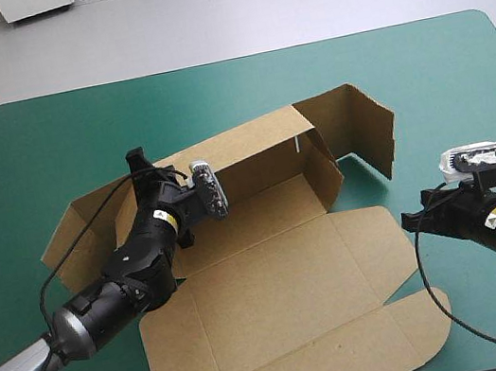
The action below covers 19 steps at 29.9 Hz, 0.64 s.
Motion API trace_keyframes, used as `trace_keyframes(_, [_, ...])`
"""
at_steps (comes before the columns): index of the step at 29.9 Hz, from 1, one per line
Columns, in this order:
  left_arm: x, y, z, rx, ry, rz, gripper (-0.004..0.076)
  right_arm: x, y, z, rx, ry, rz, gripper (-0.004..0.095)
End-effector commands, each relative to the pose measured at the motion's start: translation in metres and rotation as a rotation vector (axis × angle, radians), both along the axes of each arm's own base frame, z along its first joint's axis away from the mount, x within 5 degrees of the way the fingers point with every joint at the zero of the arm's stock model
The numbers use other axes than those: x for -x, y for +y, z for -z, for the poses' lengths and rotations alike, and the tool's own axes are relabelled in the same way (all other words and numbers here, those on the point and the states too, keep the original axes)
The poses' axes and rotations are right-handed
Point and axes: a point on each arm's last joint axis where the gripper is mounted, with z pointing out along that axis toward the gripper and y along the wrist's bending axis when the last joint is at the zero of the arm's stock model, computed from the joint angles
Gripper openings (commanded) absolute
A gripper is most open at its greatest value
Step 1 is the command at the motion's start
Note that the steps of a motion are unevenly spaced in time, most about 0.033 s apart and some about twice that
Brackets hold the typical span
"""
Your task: Fold the box
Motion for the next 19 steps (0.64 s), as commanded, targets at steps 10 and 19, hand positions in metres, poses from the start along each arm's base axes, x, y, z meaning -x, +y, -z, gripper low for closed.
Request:
trace_keyframes(10, [0.026,-0.022,-0.012,0.011,-0.104,0.014,-0.0010,-0.003,0.002,-0.017,-0.040,-0.086,-0.006,-0.0019])
trace_keyframes(19, [0.029,-0.021,-0.008,-0.037,-0.122,0.008,-0.0010,-0.002,0.004,-0.017,-0.064,-0.082,-0.021,-0.0019])
